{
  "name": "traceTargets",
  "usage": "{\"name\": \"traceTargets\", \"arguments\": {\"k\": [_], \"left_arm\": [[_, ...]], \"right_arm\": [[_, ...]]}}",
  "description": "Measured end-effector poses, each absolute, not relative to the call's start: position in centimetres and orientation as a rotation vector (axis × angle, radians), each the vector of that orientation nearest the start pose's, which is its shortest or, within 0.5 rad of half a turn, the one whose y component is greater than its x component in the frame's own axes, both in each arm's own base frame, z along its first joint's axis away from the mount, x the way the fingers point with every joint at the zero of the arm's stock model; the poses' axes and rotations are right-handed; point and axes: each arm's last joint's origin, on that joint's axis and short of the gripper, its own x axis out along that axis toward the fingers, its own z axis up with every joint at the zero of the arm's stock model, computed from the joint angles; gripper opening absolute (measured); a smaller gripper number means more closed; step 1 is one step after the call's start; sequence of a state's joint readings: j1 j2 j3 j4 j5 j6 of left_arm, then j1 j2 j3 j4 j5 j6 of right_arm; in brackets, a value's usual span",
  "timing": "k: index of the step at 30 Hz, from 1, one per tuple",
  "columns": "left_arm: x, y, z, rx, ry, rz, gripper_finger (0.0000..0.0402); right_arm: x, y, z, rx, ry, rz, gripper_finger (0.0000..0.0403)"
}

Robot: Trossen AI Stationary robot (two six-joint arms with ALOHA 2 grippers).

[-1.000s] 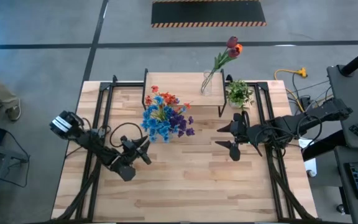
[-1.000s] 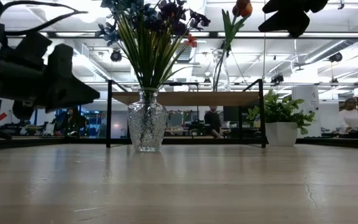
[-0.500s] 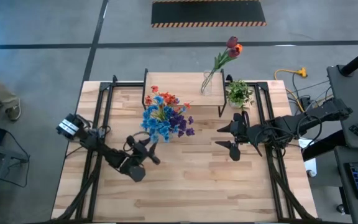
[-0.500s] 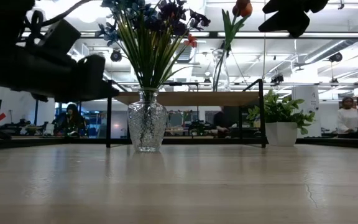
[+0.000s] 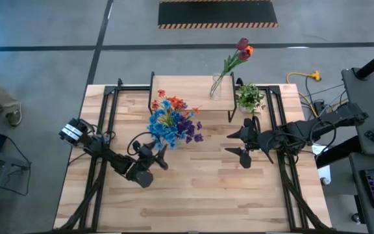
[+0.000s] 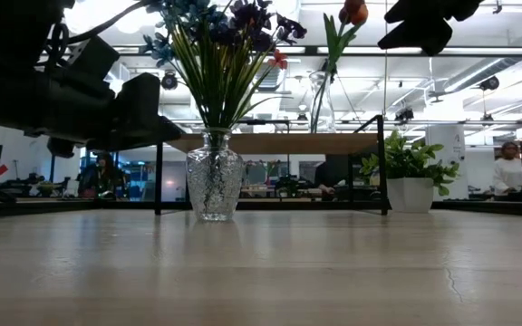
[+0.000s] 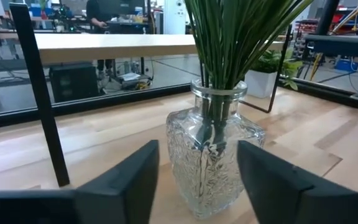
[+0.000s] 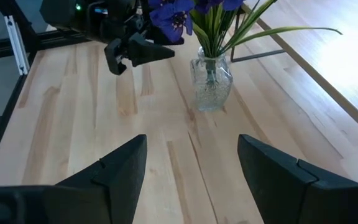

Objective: Pick and place flowers into a vace then onto a shelf
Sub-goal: Put the transparent vase with flowers on the shelf

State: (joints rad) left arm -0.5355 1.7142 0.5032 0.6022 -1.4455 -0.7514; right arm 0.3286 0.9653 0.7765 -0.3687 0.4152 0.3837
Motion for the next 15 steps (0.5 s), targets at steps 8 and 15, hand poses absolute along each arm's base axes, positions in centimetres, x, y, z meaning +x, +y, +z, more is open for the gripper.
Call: {"name": "traceTargets", "arguments": {"k": [8, 15], "left_arm": [[24.3, -10.2, 11.3, -0.199, 0.058, 0.882, 0.0293], [25.7, -9.9, 10.9, -0.198, 0.078, 0.894, 0.0336]], "right_arm": [[19.5, 5.4, 28.3, 0.152, 0.497, -0.176, 0.0242], [19.5, 5.4, 28.3, 0.152, 0.497, -0.177, 0.0242]]}}
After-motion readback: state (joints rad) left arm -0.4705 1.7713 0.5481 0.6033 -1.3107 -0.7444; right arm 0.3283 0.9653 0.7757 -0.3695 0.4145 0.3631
